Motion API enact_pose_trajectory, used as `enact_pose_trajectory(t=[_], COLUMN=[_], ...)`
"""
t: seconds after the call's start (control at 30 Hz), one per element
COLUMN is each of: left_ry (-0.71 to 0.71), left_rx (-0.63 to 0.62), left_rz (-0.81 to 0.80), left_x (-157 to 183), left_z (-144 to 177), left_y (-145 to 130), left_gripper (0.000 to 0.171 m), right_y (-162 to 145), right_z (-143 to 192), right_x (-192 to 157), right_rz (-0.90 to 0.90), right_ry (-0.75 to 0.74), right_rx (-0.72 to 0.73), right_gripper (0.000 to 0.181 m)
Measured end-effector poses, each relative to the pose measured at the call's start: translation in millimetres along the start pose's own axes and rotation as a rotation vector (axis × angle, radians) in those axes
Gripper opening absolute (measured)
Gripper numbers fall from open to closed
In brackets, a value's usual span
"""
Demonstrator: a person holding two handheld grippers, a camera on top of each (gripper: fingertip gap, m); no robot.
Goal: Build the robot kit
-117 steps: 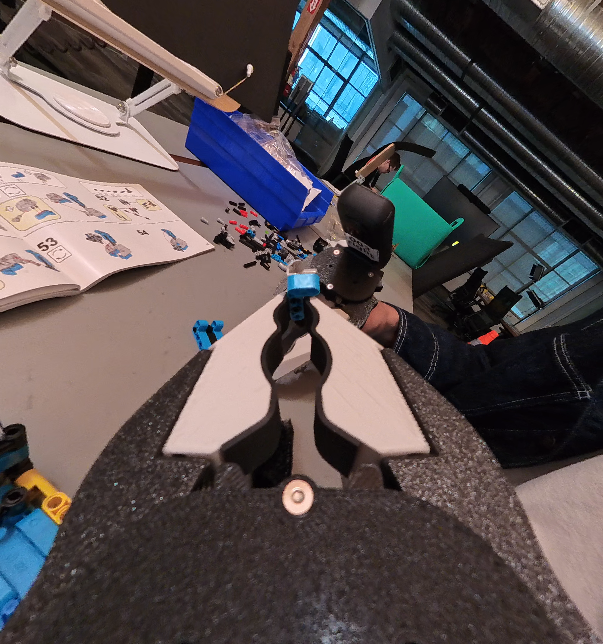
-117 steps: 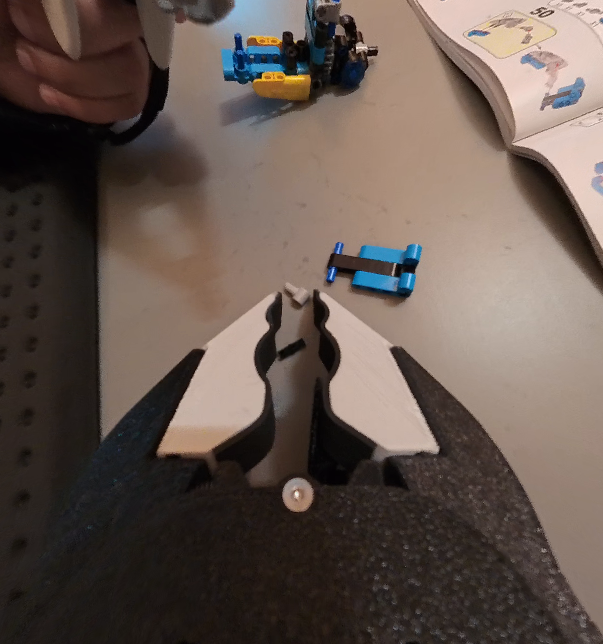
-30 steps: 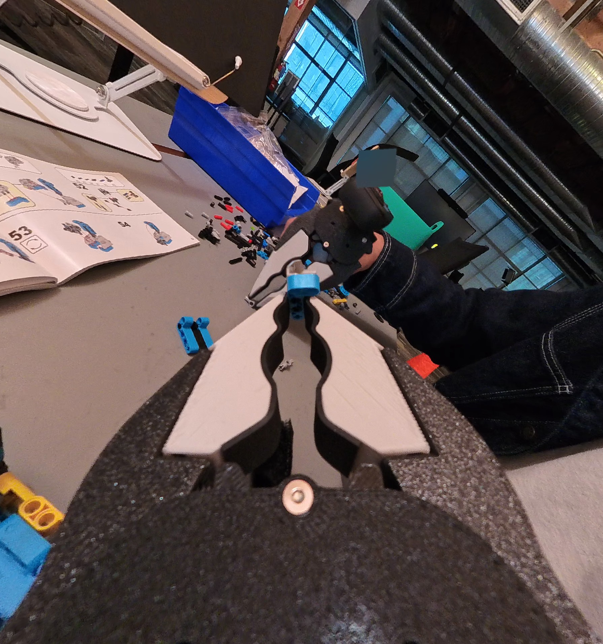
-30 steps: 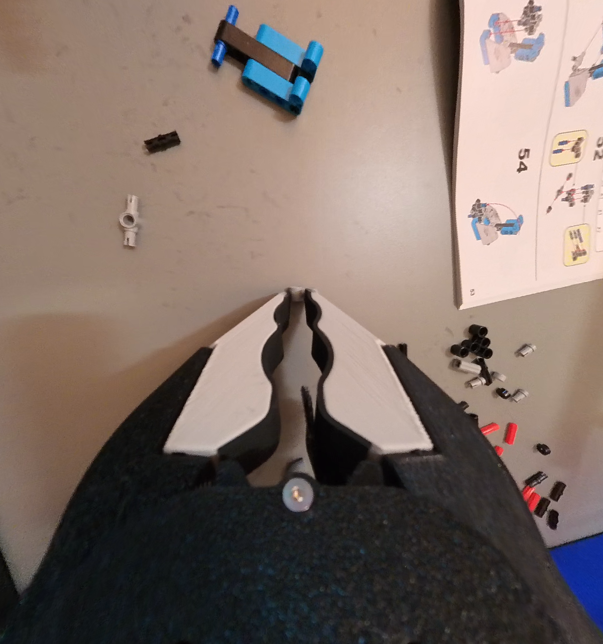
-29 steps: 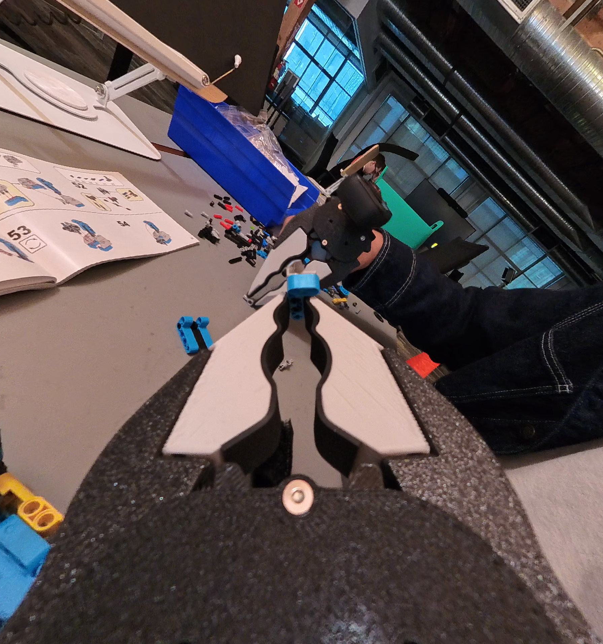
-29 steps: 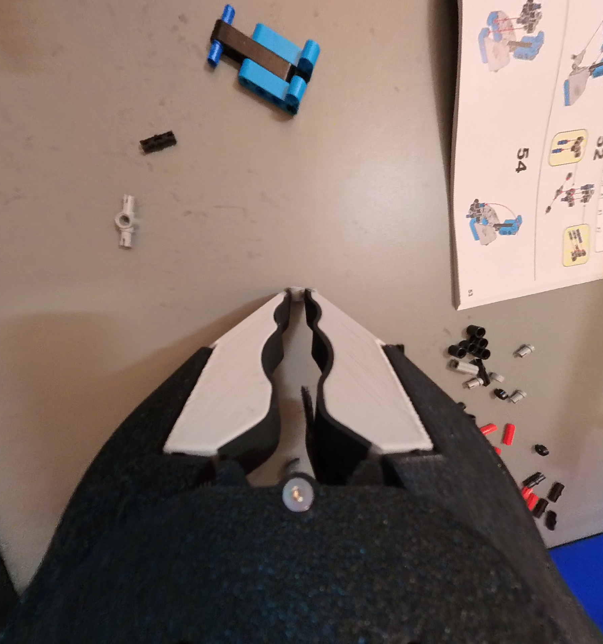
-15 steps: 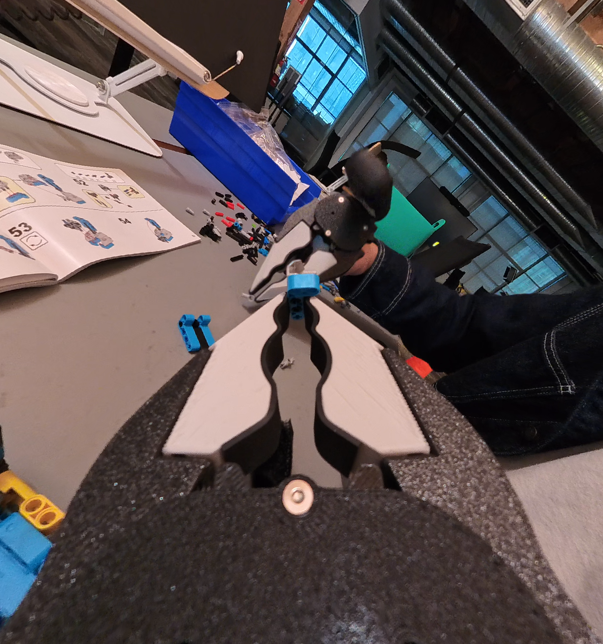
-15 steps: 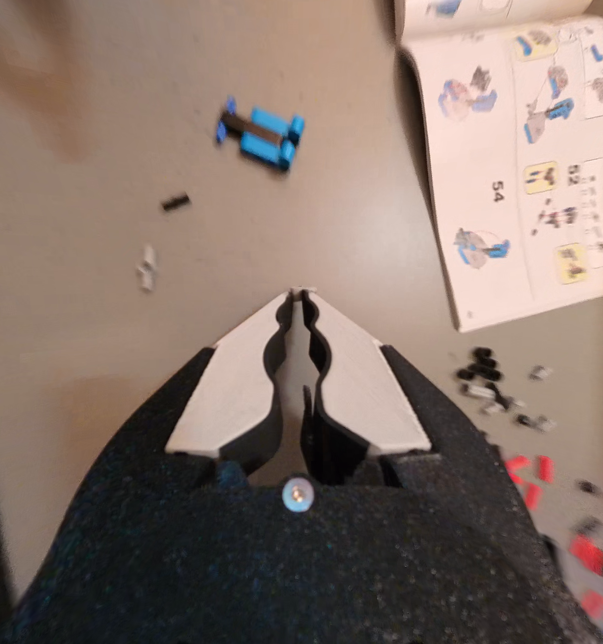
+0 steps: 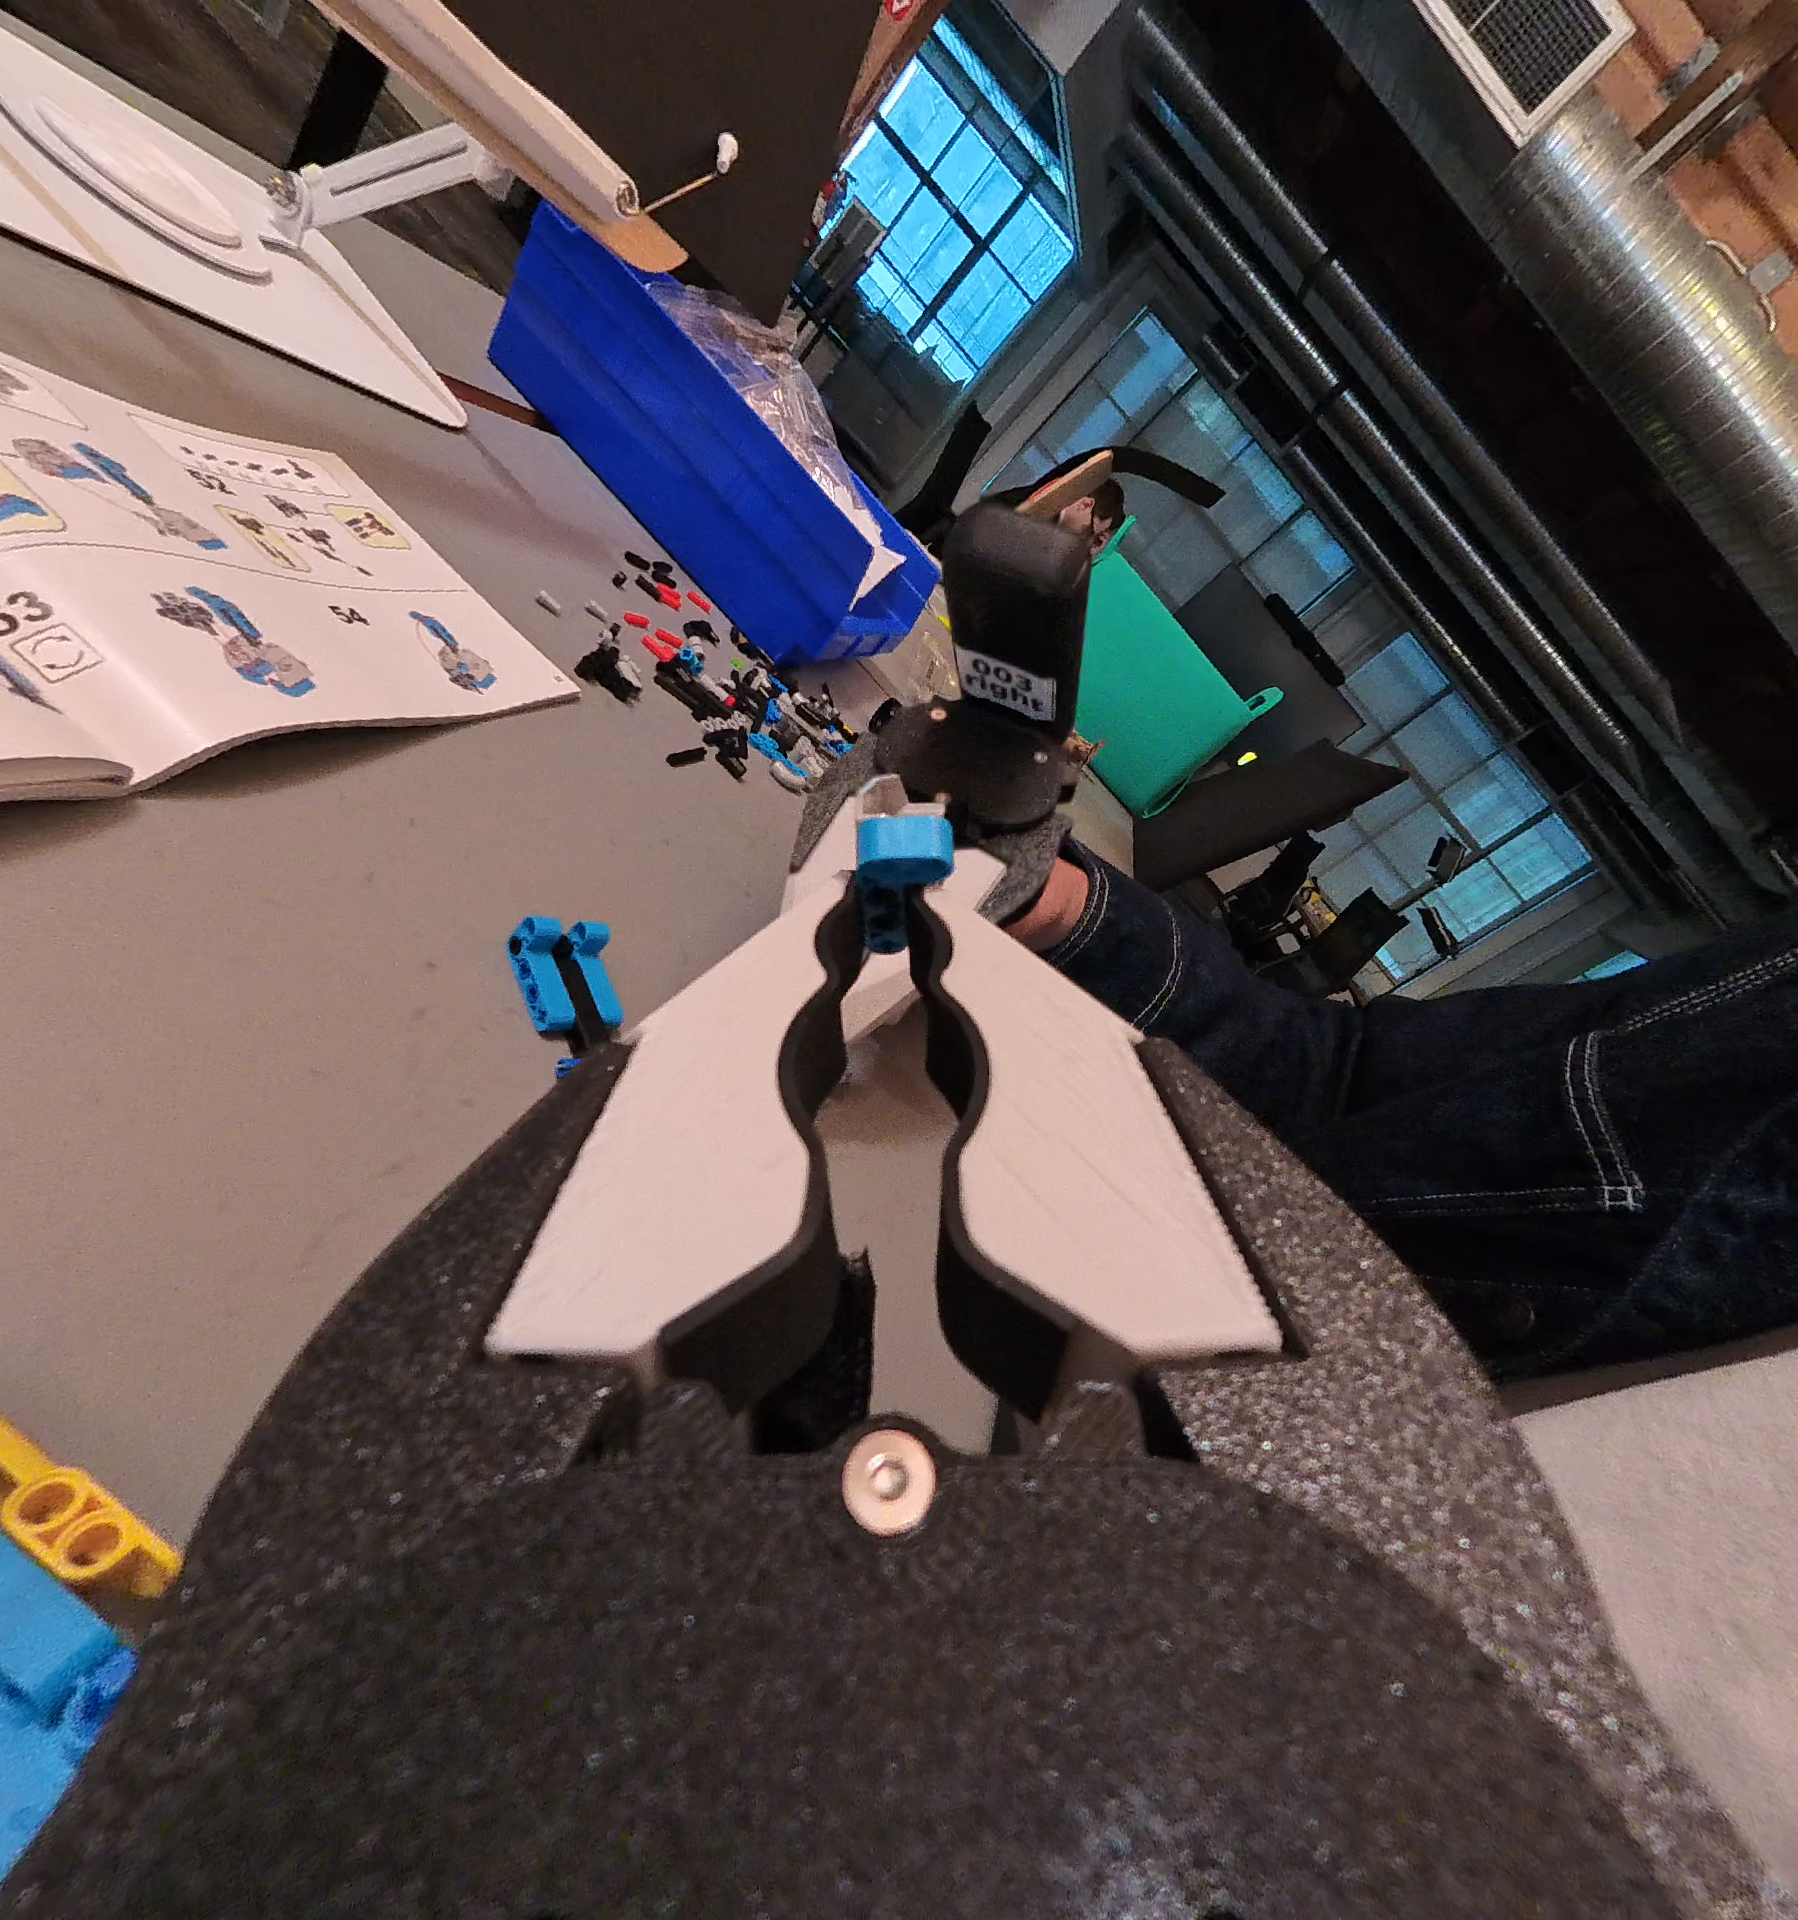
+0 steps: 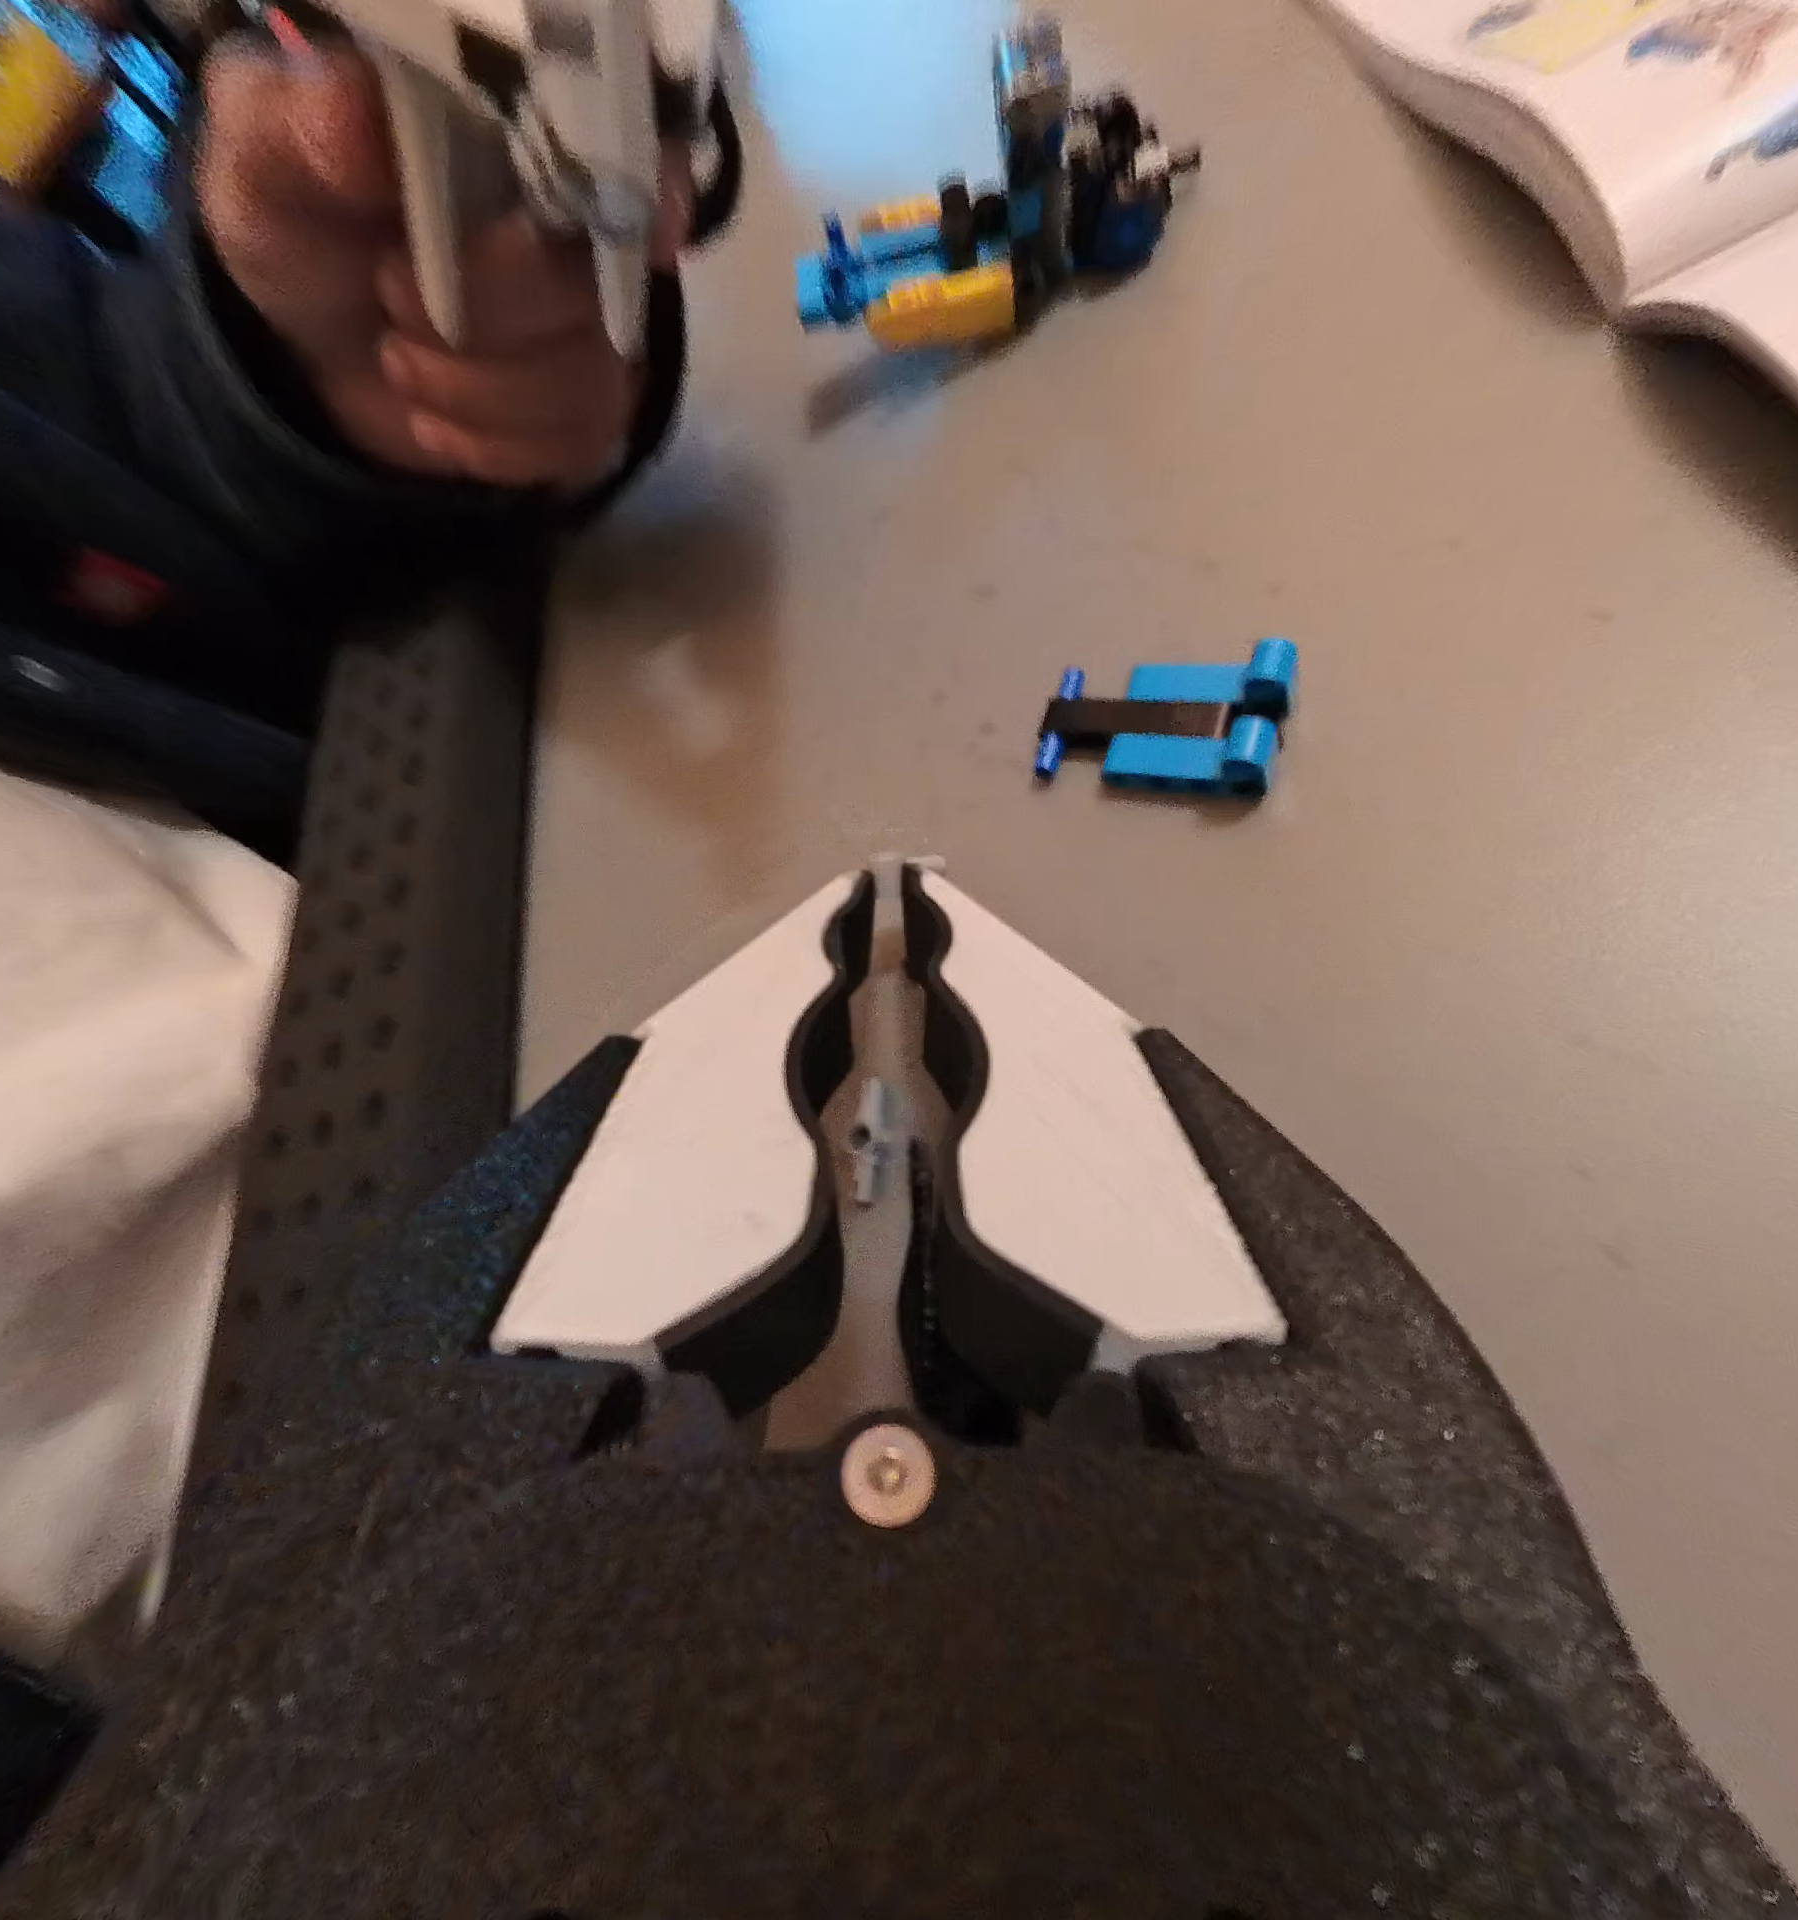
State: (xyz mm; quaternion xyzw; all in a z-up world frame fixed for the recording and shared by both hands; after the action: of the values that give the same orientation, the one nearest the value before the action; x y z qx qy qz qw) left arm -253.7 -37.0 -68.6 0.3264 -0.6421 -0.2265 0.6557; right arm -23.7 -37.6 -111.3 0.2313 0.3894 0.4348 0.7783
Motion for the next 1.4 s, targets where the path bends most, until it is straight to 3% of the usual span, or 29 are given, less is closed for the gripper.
enact_pose_trajectory(t=[0.5,0.73,0.8,0.97,1.23,1.4], left_ry=[0.003,-0.005,-0.016,-0.024,-0.027,-0.028], left_rx=[-0.005,0.002,0.003,-0.005,-0.011,-0.008], left_rz=[-0.006,0.006,0.013,0.011,0.008,0.008], left_x=[-0.8,-1.3,-0.7,1.5,1.8,2.1], left_z=[-0.8,0.4,0.0,-2.0,-2.9,-2.2], left_y=[-0.6,0.2,0.0,-1.8,-2.3,-1.9], left_gripper=[0.007,0.007,0.007,0.007,0.007,0.007], right_y=[-9.7,-9.5,-13.2,-12.2,-5.1,-11.1], right_z=[2.5,5.7,0.9,-4.5,-14.6,-3.6], right_x=[7.6,-27.2,-28.4,-20.9,-17.8,-18.5], right_rz=[0.057,-0.008,-0.022,-0.057,-0.012,0.044], right_ry=[-0.163,-0.330,-0.360,-0.339,-0.339,-0.380], right_rx=[-0.074,-0.009,-0.016,-0.013,-0.031,0.005], right_gripper=[0.003,0.008,0.018,0.025,0.022,0.015])
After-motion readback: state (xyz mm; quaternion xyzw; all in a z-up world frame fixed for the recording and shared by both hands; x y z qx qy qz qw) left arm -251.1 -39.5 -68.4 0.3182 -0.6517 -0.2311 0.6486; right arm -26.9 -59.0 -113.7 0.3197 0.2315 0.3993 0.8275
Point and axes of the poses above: each gripper's, where its closed fingertips meet, z back along the fingers, y out of its top, x = y × z across the jaws, the point moved 10 cm from there along z, back along the fingers, and after that the axes turned 5 degrees about -y, right-handed, at the moved point
